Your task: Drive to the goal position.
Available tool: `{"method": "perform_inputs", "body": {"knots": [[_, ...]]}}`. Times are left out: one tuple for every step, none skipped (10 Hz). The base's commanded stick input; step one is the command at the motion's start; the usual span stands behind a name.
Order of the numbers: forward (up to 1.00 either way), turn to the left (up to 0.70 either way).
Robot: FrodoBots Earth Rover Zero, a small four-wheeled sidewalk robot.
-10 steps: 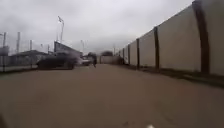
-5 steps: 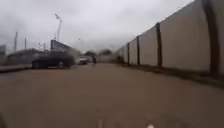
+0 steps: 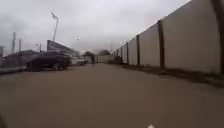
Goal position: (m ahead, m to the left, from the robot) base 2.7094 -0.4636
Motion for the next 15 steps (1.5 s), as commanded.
{"method": "perform_inputs", "body": {"knots": [[1.0, 0.0], [1.0, 0.0], [1.0, 0.0], [1.0, 0.0], [1.0, 0.0], [1.0, 0.0], [1.0, 0.0], [1.0, 0.0], [1.0, 0.0], [1.0, -0.08], [1.0, -0.25], [1.0, -0.27], [1.0, -0.16], [1.0, 0.0], [1.0, 0.0]]}}
